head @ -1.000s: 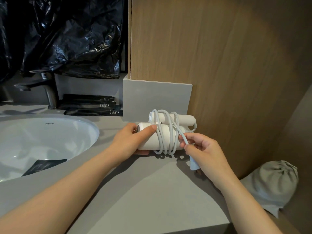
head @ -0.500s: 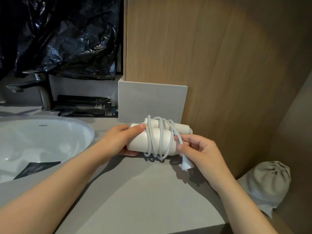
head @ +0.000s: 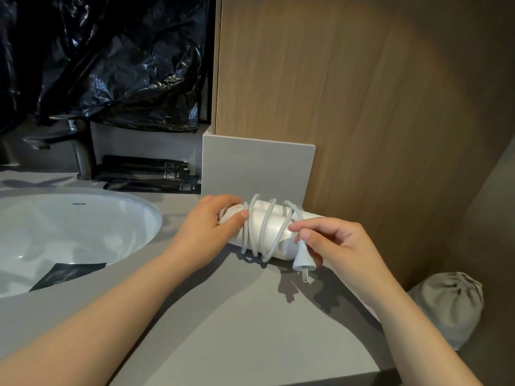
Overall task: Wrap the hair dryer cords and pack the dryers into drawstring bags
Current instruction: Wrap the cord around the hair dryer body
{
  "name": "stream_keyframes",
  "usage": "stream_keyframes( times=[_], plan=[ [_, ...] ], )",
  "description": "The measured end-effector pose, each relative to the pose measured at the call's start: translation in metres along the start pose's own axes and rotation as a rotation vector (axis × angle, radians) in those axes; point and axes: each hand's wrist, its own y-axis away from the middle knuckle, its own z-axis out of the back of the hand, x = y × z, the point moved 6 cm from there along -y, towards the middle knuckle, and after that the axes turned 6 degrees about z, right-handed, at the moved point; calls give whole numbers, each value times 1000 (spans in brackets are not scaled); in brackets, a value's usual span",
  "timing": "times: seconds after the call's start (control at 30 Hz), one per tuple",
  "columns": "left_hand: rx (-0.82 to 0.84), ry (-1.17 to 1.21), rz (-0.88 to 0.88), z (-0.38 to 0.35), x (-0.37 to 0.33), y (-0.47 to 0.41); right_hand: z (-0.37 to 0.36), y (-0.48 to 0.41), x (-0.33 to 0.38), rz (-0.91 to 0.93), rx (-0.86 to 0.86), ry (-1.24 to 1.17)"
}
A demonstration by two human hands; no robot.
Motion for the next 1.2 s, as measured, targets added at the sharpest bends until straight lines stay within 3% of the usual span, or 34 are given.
stream_keyframes(
  times=[0.23, 0.5, 0.67, 0.93, 1.2],
  plan=[
    [-22, -207, -129, -10, -16, -2, 14, -6, 2, 3, 74, 12],
    [-154, -400, -175, -16, -41, 3, 33, -17, 5, 54, 52, 231],
    [-168, -537, -99, -30, -56, -11, 40, -21, 2, 116, 57, 163],
    [-170, -118, 3, -30, -43, -21, 56, -32, -21, 165, -61, 238],
    [-219, -29, 38, -31, -36, -16, 59, -43, -32, 156, -45, 242]
  ],
)
